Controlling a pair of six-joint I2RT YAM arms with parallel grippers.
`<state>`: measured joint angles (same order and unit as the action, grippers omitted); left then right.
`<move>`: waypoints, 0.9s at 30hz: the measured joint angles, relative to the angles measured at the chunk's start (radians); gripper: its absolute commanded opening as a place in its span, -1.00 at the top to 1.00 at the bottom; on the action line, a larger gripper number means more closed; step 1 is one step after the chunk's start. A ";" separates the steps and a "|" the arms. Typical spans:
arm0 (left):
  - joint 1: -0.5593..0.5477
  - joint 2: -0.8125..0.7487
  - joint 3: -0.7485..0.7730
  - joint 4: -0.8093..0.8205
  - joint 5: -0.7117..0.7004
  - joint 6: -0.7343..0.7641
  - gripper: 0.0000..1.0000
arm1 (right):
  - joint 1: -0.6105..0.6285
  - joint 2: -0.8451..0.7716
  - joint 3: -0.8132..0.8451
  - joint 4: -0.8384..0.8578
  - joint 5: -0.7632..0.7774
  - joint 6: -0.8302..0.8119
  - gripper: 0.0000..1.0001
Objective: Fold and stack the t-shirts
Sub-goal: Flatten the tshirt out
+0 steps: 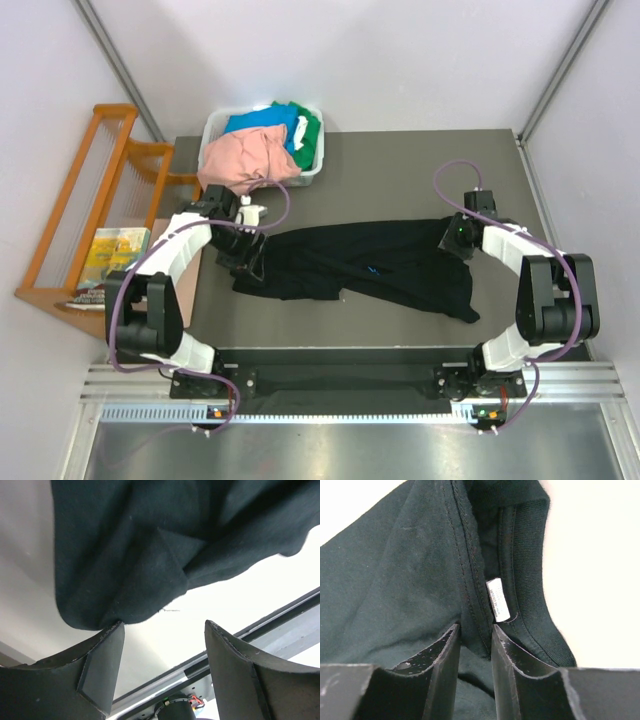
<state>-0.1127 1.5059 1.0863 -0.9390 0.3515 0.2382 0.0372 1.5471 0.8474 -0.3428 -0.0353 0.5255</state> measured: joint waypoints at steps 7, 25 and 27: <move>0.000 0.060 -0.021 0.018 -0.014 0.002 0.57 | 0.000 0.000 0.000 0.006 -0.012 0.000 0.78; 0.024 0.124 0.262 -0.005 -0.055 -0.004 1.00 | 0.004 -0.086 0.068 -0.049 0.005 0.001 1.00; 0.046 0.112 0.304 -0.019 -0.059 -0.003 1.00 | 0.006 -0.094 0.109 -0.069 0.023 0.001 1.00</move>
<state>-0.0669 1.6180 1.3899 -0.9581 0.2928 0.2356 0.0437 1.4532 0.9562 -0.4114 -0.0128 0.5262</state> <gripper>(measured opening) 0.011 0.021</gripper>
